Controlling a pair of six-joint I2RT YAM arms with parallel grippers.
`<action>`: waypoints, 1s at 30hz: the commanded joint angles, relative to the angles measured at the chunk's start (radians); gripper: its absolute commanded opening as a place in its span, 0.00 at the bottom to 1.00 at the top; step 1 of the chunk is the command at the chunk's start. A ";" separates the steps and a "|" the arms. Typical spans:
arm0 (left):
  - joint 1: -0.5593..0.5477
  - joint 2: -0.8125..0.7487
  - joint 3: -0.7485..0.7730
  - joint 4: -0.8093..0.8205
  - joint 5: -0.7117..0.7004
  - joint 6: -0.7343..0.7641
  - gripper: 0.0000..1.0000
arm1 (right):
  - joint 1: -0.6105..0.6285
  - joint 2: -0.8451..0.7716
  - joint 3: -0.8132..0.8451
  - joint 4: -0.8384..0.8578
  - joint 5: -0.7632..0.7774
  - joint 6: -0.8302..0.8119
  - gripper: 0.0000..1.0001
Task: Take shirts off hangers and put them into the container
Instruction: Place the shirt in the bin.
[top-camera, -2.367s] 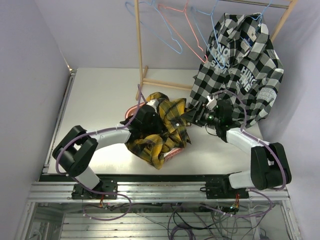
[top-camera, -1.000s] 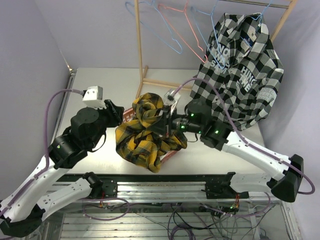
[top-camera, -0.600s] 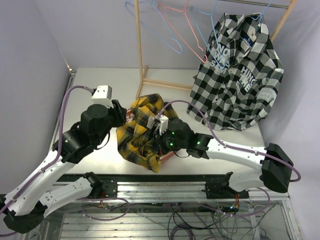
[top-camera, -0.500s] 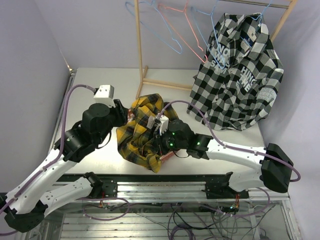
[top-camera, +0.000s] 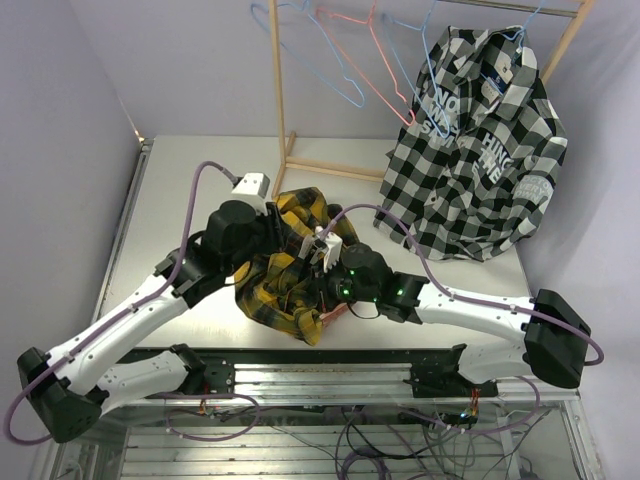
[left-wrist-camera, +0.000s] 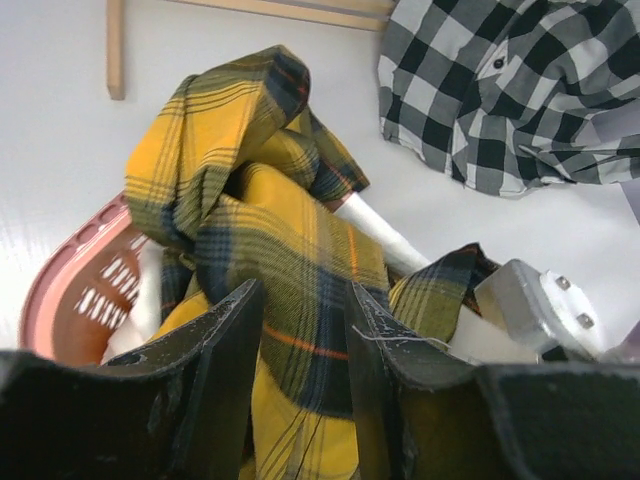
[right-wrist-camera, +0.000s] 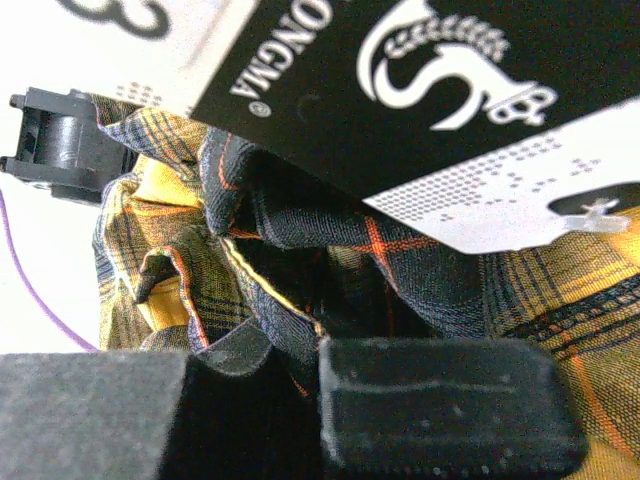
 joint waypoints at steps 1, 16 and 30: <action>0.002 0.057 0.024 0.100 0.070 -0.005 0.49 | 0.011 -0.011 -0.013 -0.027 0.007 0.004 0.00; 0.036 0.255 0.011 -0.107 0.008 -0.013 0.38 | 0.038 -0.216 0.083 -0.231 0.099 -0.054 0.48; 0.095 0.514 -0.064 -0.029 0.132 -0.026 0.37 | 0.038 -0.630 0.175 -0.517 0.642 -0.041 0.58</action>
